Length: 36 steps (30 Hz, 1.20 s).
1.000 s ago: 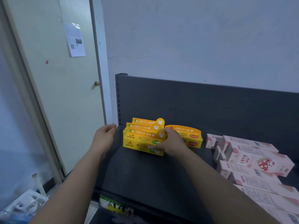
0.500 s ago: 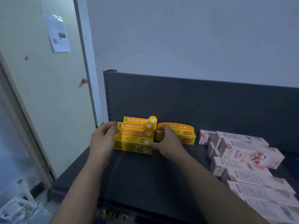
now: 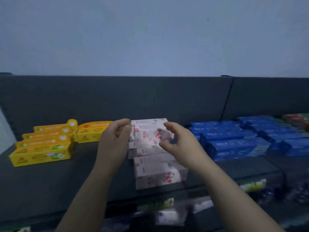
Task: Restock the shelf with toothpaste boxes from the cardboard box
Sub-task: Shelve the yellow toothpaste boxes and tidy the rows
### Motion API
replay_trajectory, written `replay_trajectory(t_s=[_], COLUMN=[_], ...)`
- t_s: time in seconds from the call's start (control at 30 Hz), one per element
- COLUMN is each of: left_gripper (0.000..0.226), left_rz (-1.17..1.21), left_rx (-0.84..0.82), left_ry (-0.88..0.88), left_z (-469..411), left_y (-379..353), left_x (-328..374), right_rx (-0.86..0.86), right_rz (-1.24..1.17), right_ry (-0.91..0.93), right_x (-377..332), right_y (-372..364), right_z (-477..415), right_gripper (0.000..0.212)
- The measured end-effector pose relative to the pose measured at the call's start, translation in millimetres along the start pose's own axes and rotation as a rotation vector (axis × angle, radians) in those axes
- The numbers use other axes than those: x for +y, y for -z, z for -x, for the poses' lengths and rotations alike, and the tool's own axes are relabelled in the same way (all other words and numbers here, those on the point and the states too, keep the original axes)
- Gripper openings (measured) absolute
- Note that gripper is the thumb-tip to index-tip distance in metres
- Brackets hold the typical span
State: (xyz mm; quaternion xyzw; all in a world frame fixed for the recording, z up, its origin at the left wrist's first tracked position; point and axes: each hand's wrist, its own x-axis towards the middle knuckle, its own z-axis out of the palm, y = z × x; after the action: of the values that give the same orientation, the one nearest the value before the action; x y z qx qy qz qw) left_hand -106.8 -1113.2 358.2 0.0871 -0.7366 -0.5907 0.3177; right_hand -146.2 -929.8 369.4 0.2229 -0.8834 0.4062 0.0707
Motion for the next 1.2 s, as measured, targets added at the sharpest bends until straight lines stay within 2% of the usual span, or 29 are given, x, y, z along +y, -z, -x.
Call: replay_trajectory(t_s=[0.17,0.3,0.53,0.87,1.2], left_gripper=[0.017,0.016,0.015,0.019,0.016], left_rz=[0.095,0.195,0.234,0.147,-0.038], left_rx=[-0.211,-0.447,-0.881,-1.322,-1.668], left_ry=[-0.041,-0.058,0.048,0.091,0.056], left_z=[71.3,146.1,284.9,440.4,529.1], left_y=[-124.2,-234.1,-398.2,-558.3,-717.9], left_x=[38.1,61.4,84.5,83.3,61.6], right_rx=[0.135,0.216,0.393,0.635,0.813], right_rz=[0.081,0.128,0.22,0.237,0.149], right_ry=[-0.114,-0.272,-0.597,-1.06,-1.473], right_x=[80.5,150.0,247.6,340.5,443.9], right_y=[106.7,196.1,309.9,391.1,452.9], right_z=[80.5,158.2,307.0,478.8,577.8], right_gripper=[0.059,0.055,0.056,0.053,0.051])
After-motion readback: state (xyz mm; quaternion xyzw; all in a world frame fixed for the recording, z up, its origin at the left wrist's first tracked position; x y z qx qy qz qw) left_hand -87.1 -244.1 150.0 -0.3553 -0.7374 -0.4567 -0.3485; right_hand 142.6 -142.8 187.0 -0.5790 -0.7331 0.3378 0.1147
